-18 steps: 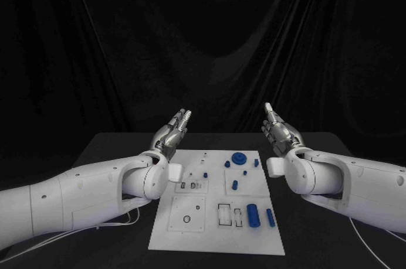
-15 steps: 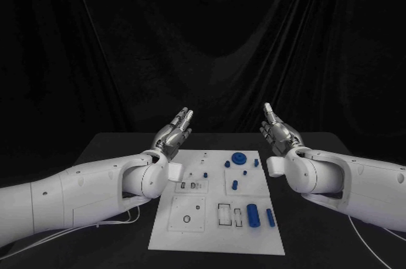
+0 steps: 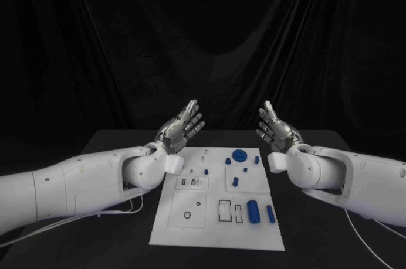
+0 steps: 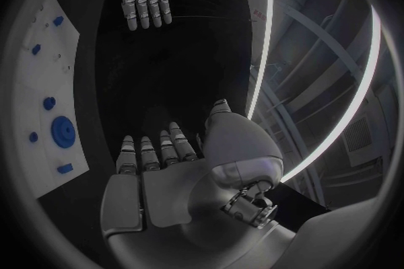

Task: Assemble the parts on the task board

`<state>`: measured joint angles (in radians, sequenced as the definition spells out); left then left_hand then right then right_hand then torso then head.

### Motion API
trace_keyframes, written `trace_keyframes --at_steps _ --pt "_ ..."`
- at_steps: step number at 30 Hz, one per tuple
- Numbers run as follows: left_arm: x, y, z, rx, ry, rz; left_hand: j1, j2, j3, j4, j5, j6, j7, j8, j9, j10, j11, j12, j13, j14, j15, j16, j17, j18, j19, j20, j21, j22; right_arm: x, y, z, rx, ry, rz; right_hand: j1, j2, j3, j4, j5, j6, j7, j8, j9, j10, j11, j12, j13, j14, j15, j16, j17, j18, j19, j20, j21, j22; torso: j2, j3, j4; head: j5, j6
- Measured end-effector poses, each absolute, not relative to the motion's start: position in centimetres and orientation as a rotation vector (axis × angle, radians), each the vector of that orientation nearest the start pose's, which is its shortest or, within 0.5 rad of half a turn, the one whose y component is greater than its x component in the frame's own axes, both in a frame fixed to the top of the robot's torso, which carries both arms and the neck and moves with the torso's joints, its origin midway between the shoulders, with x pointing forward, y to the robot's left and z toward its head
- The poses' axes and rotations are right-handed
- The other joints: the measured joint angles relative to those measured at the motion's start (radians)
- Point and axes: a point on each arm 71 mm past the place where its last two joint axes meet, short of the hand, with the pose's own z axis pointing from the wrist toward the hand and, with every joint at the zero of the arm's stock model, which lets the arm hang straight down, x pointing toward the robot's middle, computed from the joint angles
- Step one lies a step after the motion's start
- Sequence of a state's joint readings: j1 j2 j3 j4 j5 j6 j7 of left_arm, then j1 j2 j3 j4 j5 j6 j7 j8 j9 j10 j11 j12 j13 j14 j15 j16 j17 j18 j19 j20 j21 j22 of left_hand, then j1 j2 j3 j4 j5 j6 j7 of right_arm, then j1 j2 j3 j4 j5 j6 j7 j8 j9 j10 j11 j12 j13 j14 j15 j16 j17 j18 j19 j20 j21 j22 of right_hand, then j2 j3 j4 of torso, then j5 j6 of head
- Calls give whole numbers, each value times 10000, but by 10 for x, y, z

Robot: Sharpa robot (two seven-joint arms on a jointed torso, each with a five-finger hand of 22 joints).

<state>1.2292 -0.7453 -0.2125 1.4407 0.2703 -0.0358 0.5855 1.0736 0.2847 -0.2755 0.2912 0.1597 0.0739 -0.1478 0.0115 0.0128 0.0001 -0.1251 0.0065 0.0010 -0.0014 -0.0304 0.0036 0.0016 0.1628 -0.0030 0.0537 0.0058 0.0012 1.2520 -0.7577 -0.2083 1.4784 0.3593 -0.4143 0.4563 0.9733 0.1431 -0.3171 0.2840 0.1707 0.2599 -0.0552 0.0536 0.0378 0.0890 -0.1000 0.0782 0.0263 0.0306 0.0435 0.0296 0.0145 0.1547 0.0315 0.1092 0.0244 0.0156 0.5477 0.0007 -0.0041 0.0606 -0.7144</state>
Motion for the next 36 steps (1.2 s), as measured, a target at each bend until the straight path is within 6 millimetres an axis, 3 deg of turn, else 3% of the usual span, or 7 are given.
trace_keyframes --at_steps 3,7,10,22,28,31,36 --pt "487 195 -220 -12925 13636 -18934 282 -50 0 0 234 187 77 22 25 1 45 0 1 8 73 0 0 -2 19 71 0 1 490 -204 -226 15047 13969 14260 282 -121 7 -7 182 760 567 145 50 993 764 787 137 935 739 703 219 -158 880 642 542 299 1 -1 2 73 -340" --pt "487 196 -221 -12972 13641 -19300 639 -104 0 0 779 431 252 82 66 37 290 0 1 15 313 0 0 -2 36 189 0 1 491 -204 -229 15281 14717 14624 538 -193 146 -146 230 1591 941 434 124 1624 1262 1321 192 2256 1198 1475 390 -158 3276 1275 1755 835 1 -2 7 81 -596" --pt "487 199 -223 -13000 13605 -19359 912 -116 61 -4 1190 577 316 89 81 153 407 0 21 -16 378 0 1 -1 37 327 0 1 491 -203 -231 15129 15535 15079 613 -192 107 -414 229 2371 1182 713 197 2578 1705 2077 287 4935 1444 2788 720 107 5700 1698 2792 1190 0 -3 9 95 -722" --pt "485 216 -232 -13197 13498 -19310 1702 -181 242 -47 2083 712 317 129 94 283 543 118 90 19 594 0 -5 -3 20 779 0 2 484 -194 -234 13045 18838 16187 1194 -167 168 -1015 229 2908 1119 790 212 3345 2410 2597 332 6799 1606 2768 543 175 7344 1787 2936 969 1 -7 8 105 -1100" --pt "485 222 -234 -13231 13464 -19299 2316 -252 430 -71 2942 967 465 196 133 469 904 410 164 97 814 68 2 -2 125 1130 0 24 487 -192 -232 11668 19539 15596 2570 -364 381 -1932 1276 4323 1628 1260 371 4248 2227 3139 387 8551 1095 3395 763 174 8794 1473 3422 1086 1 -7 8 150 -1247" --pt "486 226 -234 -13237 13438 -19282 2492 -334 486 -127 3279 1059 487 195 142 482 917 466 168 89 880 109 36 -4 180 1185 0 65 495 -191 -222 10361 19715 15001 3750 -229 692 -2419 1963 4921 1702 1461 414 4991 2107 3481 418 10199 423 4058 1020 173 10206 815 4053 1332 2 -7 12 89 -1379" --pt "485 234 -233 -13241 13358 -19250 2835 -352 655 -155 3732 1412 698 346 186 529 963 637 200 126 987 175 60 -4 253 1330 52 92 509 -189 -199 7749 19743 13617 4543 -194 781 -2711 1393 5481 1547 1536 387 5963 1867 3661 386 12632 -418 4952 1454 173 12241 -26 5111 1798 1 -9 22 -20 -1548"
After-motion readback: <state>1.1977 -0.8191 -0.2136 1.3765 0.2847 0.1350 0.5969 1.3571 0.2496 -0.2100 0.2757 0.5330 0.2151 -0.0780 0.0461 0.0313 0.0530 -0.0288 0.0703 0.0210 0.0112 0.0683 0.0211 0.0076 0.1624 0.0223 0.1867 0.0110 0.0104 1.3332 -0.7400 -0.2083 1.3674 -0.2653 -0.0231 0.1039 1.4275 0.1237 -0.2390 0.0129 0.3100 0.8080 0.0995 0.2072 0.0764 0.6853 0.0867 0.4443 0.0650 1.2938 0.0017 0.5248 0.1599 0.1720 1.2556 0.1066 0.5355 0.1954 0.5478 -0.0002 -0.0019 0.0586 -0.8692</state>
